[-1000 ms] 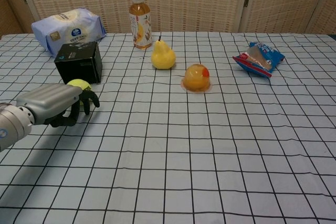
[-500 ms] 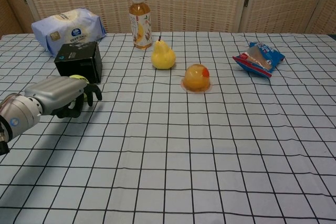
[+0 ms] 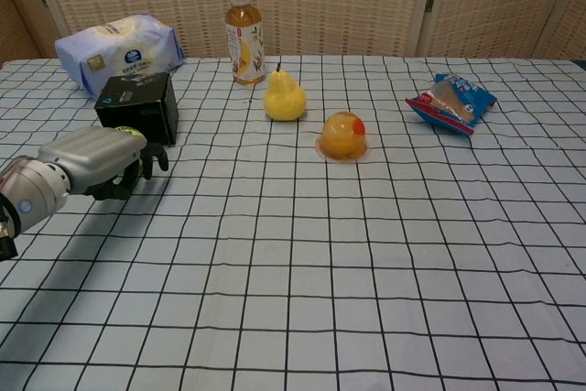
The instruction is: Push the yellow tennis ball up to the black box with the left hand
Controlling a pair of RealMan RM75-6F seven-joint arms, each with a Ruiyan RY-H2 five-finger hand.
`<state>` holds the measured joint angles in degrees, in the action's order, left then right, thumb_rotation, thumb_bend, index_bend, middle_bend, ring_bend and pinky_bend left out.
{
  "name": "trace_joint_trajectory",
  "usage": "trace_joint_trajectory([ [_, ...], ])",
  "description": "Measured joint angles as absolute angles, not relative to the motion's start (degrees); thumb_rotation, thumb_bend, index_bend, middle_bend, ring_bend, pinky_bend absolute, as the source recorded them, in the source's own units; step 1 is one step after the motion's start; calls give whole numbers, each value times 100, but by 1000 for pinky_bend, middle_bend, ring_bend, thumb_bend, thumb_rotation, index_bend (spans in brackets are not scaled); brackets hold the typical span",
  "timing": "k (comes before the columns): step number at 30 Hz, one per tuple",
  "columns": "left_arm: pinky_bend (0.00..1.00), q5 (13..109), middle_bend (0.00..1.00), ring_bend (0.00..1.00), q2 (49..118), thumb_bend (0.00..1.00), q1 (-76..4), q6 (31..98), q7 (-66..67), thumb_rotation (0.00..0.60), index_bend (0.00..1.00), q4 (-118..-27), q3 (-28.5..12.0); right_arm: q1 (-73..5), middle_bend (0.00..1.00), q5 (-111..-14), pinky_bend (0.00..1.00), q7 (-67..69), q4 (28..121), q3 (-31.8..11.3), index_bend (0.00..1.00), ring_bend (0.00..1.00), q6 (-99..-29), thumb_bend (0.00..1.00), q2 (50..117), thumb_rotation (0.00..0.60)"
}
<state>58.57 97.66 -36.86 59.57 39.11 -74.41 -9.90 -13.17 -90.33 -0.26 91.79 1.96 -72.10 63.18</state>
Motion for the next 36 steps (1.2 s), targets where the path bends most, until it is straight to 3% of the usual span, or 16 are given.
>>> trace_joint_trajectory([
  [15,433,5589,337,308,9831,982,-3778,6494,4917,600,341,-7426,-936,-1319,76,-9074,0,-15,9187,221,235,19,-7214,290,6310,600],
  [21,301,5485,271,252,9899,908,-3817,6517,5010,600,287,-7353,-950,-1324,76,-9078,0,-19,9183,230,235,19,-7199,290,6313,600],
  [25,288,5350,199,168,9888,867,-3834,6396,4971,600,216,-7389,-980,-1325,76,-9080,0,-20,9185,233,235,19,-7199,290,6313,600],
  [36,261,5168,157,126,9918,690,-3918,6185,4829,600,178,-7258,-1000,-1330,76,-9069,0,-17,9174,233,235,19,-7187,290,6318,600],
])
